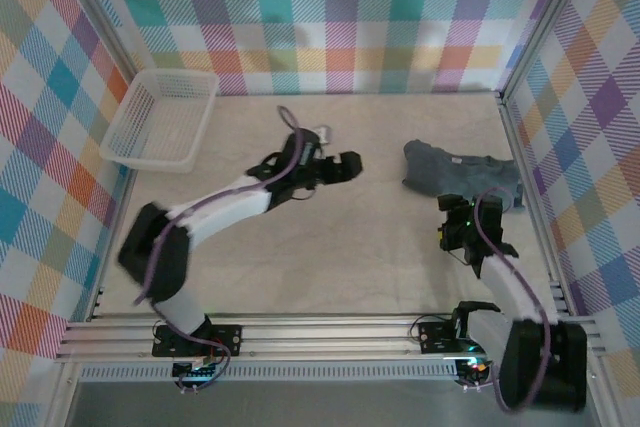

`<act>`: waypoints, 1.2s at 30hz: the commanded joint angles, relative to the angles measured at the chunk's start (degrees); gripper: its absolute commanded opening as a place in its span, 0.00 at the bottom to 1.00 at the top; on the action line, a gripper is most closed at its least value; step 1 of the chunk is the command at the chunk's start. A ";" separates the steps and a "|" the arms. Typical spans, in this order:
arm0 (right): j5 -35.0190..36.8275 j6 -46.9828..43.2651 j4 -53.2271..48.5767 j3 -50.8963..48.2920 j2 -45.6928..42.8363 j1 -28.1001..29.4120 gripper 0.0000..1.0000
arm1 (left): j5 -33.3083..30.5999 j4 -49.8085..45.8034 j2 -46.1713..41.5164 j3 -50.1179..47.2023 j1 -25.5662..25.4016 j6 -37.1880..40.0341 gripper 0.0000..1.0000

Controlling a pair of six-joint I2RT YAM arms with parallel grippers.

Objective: Fold the inside-out t-shirt

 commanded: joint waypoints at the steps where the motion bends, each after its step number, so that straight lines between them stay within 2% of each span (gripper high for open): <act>1: -4.64 -3.29 11.40 6.24 9.68 -5.28 0.75 | -5.78 -1.53 -11.97 -8.05 -1.35 6.42 0.91; 5: -5.44 -8.10 12.20 14.64 21.88 -7.93 0.69 | -12.41 -2.39 -20.74 -17.64 -1.27 4.15 0.91; 10: -8.14 -9.75 17.86 23.26 37.15 -9.46 0.46 | -13.58 0.10 -24.80 -23.98 -1.39 1.36 0.90; 13: -10.20 -13.79 15.08 32.32 44.24 -9.44 0.37 | -14.55 -1.47 -25.81 -24.00 -1.34 2.42 0.90; 15: -9.28 -14.77 14.63 35.67 46.88 -9.45 0.36 | -15.42 -2.94 -26.18 -23.42 -1.37 3.53 0.90; 17: -4.81 -15.01 17.12 35.93 47.06 -9.49 0.34 | -16.70 -4.19 -26.70 -23.08 -1.28 4.16 0.90; 20: -0.57 -15.43 19.74 35.99 47.31 -9.75 0.36 | -18.44 -4.31 -27.32 -22.97 -1.24 4.71 0.90; 26: -6.01 -15.34 29.33 36.59 51.31 -9.82 0.36 | -20.94 -3.55 -25.89 -22.19 -1.24 6.75 0.90; 28: -9.86 -13.53 30.82 36.87 52.15 -10.39 0.37 | -20.55 -4.26 -24.53 -21.30 -1.27 7.11 0.90; 30: -11.87 -7.38 45.20 31.33 52.72 -10.66 0.36 | -19.90 -3.86 -23.59 -21.04 -1.24 7.18 0.90; 33: -14.23 -0.73 57.94 26.32 53.96 -11.83 0.38 | -18.80 -3.13 -23.12 -20.63 -1.23 7.04 0.90; 36: -18.80 6.33 75.49 22.14 58.19 -13.20 0.41 | -17.52 -3.73 -23.20 -20.01 -1.26 7.33 0.90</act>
